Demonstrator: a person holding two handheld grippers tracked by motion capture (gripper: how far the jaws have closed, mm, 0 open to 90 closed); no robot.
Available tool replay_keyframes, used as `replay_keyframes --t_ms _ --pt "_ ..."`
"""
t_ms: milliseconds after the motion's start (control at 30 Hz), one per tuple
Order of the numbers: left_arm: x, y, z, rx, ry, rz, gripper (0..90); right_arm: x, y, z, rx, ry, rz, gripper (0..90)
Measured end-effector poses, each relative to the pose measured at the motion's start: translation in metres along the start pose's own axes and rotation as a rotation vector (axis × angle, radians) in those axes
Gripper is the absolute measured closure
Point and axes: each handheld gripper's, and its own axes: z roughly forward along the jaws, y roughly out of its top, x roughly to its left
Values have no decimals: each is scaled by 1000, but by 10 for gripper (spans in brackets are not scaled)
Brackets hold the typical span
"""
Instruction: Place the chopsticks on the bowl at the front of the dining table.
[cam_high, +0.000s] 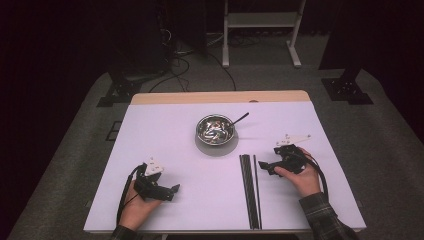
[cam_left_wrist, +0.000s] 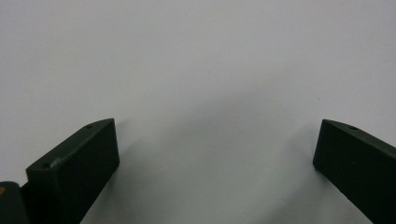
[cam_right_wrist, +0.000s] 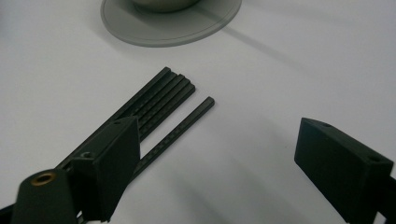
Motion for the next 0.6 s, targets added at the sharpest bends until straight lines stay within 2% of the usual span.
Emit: replay_keyframes --t_ms 600 --pt "0 0 0 0 0 0 0 15 -20 -16 -5 12 -11 128"
